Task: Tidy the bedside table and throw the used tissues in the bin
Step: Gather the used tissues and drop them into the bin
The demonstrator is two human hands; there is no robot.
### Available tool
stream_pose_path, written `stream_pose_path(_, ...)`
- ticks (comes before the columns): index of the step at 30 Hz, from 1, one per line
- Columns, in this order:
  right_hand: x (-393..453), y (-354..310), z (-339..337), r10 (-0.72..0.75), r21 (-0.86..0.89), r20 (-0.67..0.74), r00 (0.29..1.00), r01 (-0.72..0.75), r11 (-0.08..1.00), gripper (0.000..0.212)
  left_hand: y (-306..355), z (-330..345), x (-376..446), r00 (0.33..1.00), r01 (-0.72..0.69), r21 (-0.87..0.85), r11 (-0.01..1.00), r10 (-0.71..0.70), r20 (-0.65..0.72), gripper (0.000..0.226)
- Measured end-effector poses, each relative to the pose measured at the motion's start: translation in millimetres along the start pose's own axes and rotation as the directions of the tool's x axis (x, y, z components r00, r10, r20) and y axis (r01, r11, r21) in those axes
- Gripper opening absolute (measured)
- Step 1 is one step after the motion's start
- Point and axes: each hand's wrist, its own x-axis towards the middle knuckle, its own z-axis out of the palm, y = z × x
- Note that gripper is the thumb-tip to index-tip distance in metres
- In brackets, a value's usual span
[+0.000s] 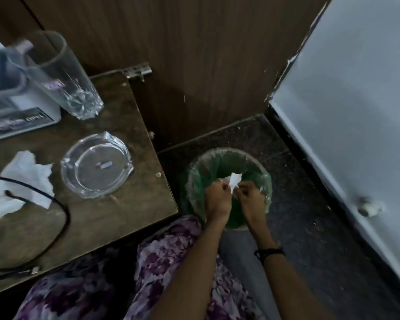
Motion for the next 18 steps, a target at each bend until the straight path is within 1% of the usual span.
stream_pose_path(2,8.1,13.1,9.7,0.055,-0.061,0.036,0.998,-0.053,0.997,0.022,-11.4,7.6,12.3,0.996,0.051,0.069,0.996,-0.056,0.063,0.025)
stream_pose_path(4,12.2,19.7,15.1,0.082,-0.087,0.035,0.996,-0.079,0.993,0.026,-20.0,9.3,17.0,0.99,0.088,0.178,0.98,-0.105,0.091,0.027)
stream_pose_path(6,11.2,19.5,16.4,0.088,-0.086,0.015,0.996,-0.086,0.993,0.026,-22.0,8.3,16.1,0.988,0.082,0.25,0.965,-0.112,0.108,0.028)
stream_pose_path(8,5.0,12.4,14.2,0.073,-0.043,0.002,0.997,-0.073,0.996,0.021,-13.4,5.1,13.2,0.987,0.051,0.233,0.971,-0.084,0.136,0.026)
stream_pose_path(11,-11.9,-10.7,6.5,0.023,0.041,-0.039,0.999,-0.022,0.999,0.021,10.3,-7.8,0.3,0.987,-0.006,0.094,0.996,-0.009,0.16,0.026)
stream_pose_path(13,-29.1,-35.6,-4.2,-0.049,0.15,-0.114,0.992,0.066,0.986,0.021,24.7,-24.6,-18.5,0.991,-0.076,-0.008,0.997,0.077,0.114,0.03)
stream_pose_path(15,-48.7,-66.3,-16.7,-0.141,0.231,-0.194,0.971,0.185,0.955,0.02,35.1,-51.8,-47.0,0.982,-0.182,-0.099,0.978,0.187,0.04,0.031)
stream_pose_path(16,-60.3,-83.8,-22.5,-0.196,0.261,-0.215,0.957,0.25,0.932,0.021,39.2,-69.0,-63.1,0.97,-0.244,-0.125,0.962,0.244,-0.013,0.029)
stream_pose_path(18,-86.5,-122.2,-29.6,-0.327,0.31,-0.214,0.92,0.382,0.871,0.023,42.8,-107.8,-92.2,0.926,-0.368,-0.158,0.916,0.347,-0.147,0.028)
